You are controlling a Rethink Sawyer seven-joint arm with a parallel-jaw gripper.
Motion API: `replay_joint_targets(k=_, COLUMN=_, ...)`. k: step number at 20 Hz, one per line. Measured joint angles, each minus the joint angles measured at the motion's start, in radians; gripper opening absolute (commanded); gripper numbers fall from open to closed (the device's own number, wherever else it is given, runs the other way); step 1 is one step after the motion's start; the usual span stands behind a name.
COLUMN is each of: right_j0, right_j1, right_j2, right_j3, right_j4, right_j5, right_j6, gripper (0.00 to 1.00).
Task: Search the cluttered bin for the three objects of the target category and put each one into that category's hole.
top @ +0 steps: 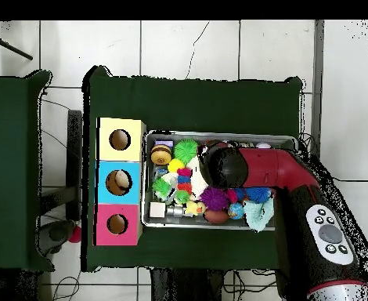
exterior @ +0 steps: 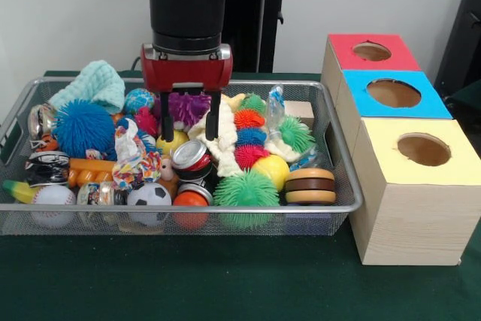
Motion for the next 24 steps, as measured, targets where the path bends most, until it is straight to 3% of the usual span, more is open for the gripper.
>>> replay_joint_targets(k=24, right_j0=-0.092, right_j1=0.042, right_j2=0.068, right_j3=-0.031, right_j4=-0.136, right_j5=0.0, right_j6=0.0, gripper=1.0)
